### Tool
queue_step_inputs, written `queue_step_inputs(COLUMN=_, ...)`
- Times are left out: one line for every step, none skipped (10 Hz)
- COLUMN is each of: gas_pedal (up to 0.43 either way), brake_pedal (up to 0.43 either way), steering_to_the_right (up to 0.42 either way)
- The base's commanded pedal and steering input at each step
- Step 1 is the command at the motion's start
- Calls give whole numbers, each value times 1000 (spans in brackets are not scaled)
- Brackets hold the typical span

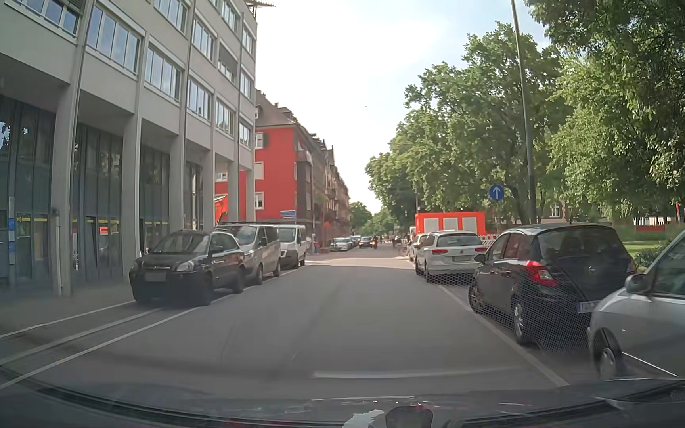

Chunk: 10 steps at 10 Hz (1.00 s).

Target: Follow the waypoints while adhering to traffic rules and regulations

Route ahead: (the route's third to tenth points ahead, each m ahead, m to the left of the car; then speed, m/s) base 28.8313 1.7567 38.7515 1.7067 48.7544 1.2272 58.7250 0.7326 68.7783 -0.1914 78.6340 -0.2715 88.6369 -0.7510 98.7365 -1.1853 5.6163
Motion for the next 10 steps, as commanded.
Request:
queue_step_inputs(gas_pedal=59, brake_pedal=0, steering_to_the_right=-18)
queue_step_inputs(gas_pedal=59, brake_pedal=0, steering_to_the_right=-18)
queue_step_inputs(gas_pedal=59, brake_pedal=0, steering_to_the_right=-17)
queue_step_inputs(gas_pedal=59, brake_pedal=0, steering_to_the_right=-17)
queue_step_inputs(gas_pedal=59, brake_pedal=0, steering_to_the_right=-18)
queue_step_inputs(gas_pedal=59, brake_pedal=0, steering_to_the_right=-18)
queue_step_inputs(gas_pedal=59, brake_pedal=0, steering_to_the_right=-18)
queue_step_inputs(gas_pedal=59, brake_pedal=0, steering_to_the_right=-18)
queue_step_inputs(gas_pedal=59, brake_pedal=0, steering_to_the_right=-18)
queue_step_inputs(gas_pedal=28, brake_pedal=0, steering_to_the_right=-17)
